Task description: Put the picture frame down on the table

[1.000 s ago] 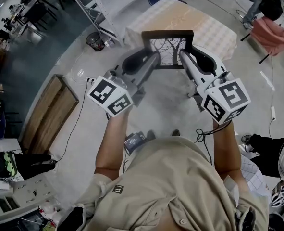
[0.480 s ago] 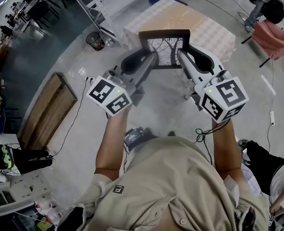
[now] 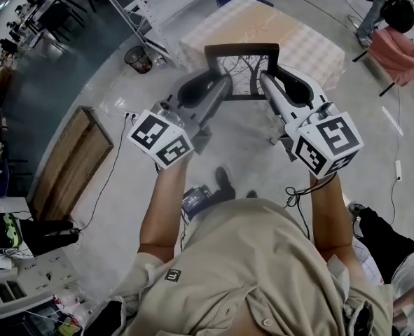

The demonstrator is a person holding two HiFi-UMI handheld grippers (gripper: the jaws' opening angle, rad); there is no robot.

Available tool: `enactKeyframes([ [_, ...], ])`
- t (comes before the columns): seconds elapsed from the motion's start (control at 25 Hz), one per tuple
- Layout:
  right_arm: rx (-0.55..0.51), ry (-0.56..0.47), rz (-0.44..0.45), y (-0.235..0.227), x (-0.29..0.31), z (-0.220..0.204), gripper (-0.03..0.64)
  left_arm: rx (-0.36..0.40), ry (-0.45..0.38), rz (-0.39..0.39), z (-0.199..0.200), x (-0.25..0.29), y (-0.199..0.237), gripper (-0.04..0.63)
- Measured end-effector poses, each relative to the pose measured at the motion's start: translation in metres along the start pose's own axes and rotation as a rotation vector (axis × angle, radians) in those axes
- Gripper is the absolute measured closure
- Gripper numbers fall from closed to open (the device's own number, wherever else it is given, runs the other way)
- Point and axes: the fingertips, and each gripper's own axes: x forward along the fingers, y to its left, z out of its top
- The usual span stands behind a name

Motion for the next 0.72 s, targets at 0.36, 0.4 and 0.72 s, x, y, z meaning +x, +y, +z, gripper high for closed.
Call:
enactKeyframes([
  [0.36,0.007,0.002,-0.021,-0.01,0.017,-0.02,0.535,-0.008,0.002,-0.017,-0.018,0.006,0.022,0.499],
  [0.4,0.009,0.001,-0.022,-0.013,0.021,-0.023,0.535,-0.008,0.004,-0.018,-0.021,0.007,0.027,0.499],
  [0.72,0.025,0.025,-0.05,-0.031,0.092,-0.013,0.535,-0.039,0.014,-0.036,-0.004,0.022,0.099,0.5],
])
